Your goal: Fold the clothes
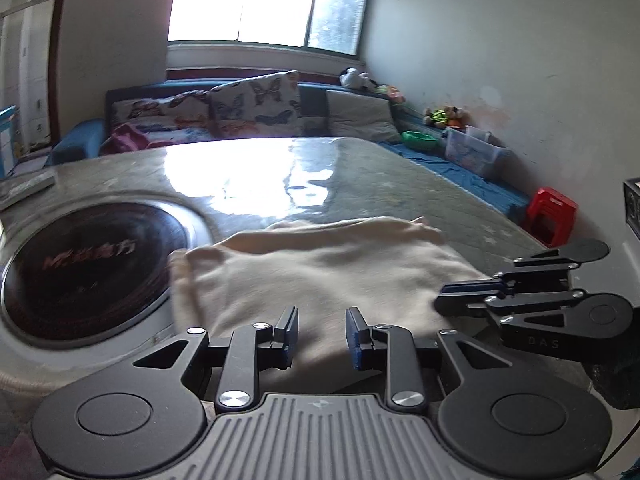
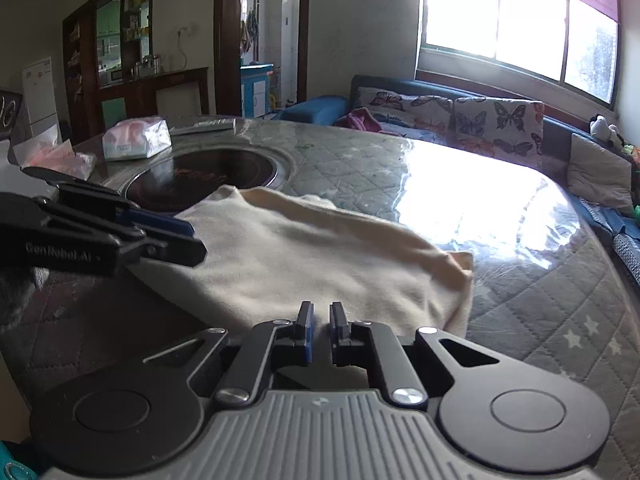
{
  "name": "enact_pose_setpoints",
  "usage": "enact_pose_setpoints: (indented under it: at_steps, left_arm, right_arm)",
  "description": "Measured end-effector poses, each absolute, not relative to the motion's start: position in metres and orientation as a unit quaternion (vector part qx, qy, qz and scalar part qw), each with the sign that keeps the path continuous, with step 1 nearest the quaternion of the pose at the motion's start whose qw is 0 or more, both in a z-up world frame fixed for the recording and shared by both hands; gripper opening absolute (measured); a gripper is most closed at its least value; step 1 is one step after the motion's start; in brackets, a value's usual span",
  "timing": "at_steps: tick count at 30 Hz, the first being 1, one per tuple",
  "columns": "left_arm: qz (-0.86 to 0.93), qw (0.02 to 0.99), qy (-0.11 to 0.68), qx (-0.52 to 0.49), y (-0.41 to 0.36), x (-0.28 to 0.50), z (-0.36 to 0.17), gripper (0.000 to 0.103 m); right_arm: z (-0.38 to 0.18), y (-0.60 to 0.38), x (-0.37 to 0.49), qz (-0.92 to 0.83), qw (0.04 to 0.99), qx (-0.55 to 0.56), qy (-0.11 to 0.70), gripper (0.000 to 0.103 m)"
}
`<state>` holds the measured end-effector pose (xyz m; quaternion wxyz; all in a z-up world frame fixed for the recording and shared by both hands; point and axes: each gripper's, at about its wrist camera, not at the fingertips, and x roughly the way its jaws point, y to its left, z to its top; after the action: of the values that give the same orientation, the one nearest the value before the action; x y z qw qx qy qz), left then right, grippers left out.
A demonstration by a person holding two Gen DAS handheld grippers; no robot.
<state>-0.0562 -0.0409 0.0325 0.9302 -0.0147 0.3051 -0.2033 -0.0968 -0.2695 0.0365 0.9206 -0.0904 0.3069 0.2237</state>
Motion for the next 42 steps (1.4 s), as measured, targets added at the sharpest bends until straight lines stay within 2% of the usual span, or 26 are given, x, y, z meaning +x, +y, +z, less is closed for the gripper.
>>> enact_pose_setpoints:
  at_steps: [16,26,39,42]
  left_arm:
    - [-0.163,0.933,0.316,-0.049,-0.002,-0.065,0.023,0.029]
    - [-0.179,0.937,0.299,-0.041,-0.018,-0.036,0.045,0.030]
    - [-0.149,0.928,0.337,-0.064,-0.008,0.009,0.023,0.032]
    - [-0.152,0.930,0.328,-0.064,-0.009,0.010,0.030,0.029]
  right_arm:
    - [0.039,-0.269,-0.093,0.227,0.916,-0.092,0.317,0.009]
    - [0.052,-0.264,-0.082,0.244,0.917,-0.080,0.305,0.009]
    - [0.040,-0.246,-0.078,0.277,0.899,-0.098,0.325,0.009]
    - [0.044,-0.247,-0.074,0.280,0.898,-0.099,0.326,0.009]
